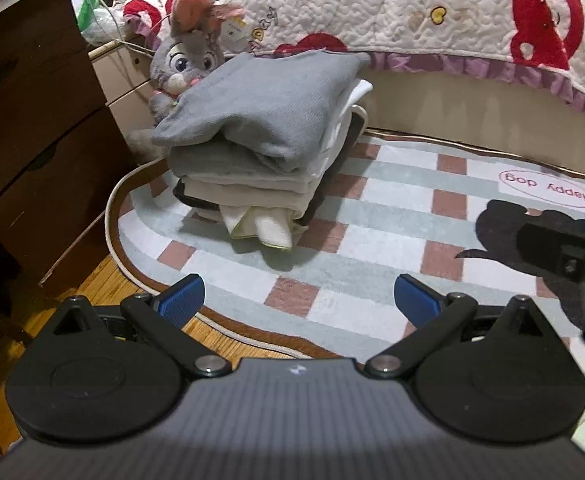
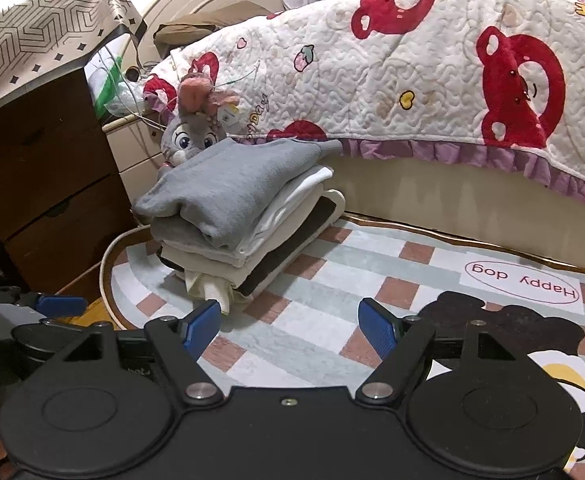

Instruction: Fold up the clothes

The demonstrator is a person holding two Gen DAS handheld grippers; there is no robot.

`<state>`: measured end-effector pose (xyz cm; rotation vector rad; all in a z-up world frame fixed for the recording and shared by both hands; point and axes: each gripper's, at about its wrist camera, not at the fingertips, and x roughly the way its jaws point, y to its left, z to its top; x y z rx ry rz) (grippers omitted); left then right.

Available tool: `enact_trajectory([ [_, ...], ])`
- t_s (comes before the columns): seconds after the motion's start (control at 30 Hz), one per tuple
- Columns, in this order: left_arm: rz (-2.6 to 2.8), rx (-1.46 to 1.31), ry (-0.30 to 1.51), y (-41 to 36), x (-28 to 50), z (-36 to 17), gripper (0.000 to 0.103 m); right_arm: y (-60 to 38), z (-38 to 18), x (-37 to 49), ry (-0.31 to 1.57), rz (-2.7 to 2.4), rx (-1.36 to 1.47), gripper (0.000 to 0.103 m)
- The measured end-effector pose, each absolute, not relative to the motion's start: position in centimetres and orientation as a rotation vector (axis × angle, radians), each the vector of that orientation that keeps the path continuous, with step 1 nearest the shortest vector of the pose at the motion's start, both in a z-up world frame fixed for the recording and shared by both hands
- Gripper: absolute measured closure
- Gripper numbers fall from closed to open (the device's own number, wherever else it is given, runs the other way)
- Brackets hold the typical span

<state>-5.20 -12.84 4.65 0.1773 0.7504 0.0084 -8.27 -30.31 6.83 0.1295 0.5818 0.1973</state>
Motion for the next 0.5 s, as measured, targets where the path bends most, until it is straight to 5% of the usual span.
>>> enact_trajectory([
  [0.5,-0.026,0.207,0.74,-13.61,-5.18,4.6,0.0,-30.63,6.62,-8.25,0.594,0.186,0.12,0.023],
])
